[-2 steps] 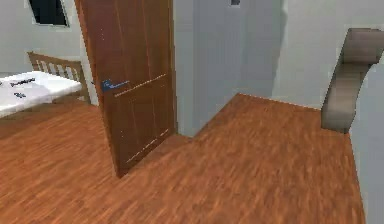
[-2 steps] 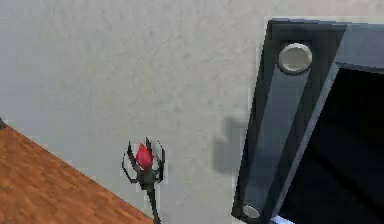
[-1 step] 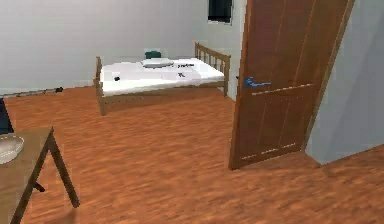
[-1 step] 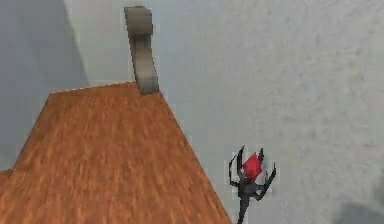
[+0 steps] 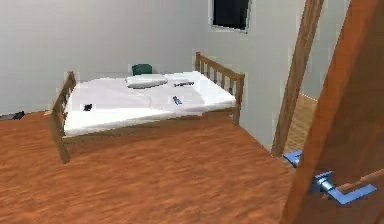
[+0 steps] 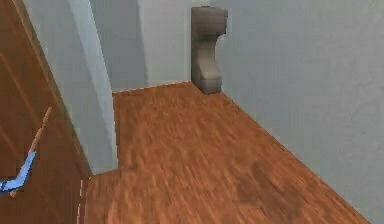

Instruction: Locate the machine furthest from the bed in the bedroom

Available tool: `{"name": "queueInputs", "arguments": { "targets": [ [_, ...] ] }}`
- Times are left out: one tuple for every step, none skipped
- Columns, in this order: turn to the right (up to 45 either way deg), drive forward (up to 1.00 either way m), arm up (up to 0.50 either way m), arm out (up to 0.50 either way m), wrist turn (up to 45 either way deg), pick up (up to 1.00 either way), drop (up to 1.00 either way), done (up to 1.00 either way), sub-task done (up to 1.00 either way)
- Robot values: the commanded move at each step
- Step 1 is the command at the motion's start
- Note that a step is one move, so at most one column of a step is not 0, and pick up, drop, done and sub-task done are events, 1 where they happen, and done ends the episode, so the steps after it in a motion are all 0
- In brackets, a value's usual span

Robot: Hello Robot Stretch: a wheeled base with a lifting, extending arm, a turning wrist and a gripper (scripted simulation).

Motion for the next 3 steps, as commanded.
{"name": "queueInputs", "arguments": {
  "targets": [
    [0.0, 0.7, 0.0, 0.0, 0.0, 0.0, 0.0, 0.0, 0.0],
    [21.0, 0.0, 0.0, 0.0, 0.0, 0.0, 0.0, 0.0, 0.0],
    [0.0, 0.25, 0.0, 0.0, 0.0, 0.0, 0.0, 0.0, 0.0]
  ]
}}
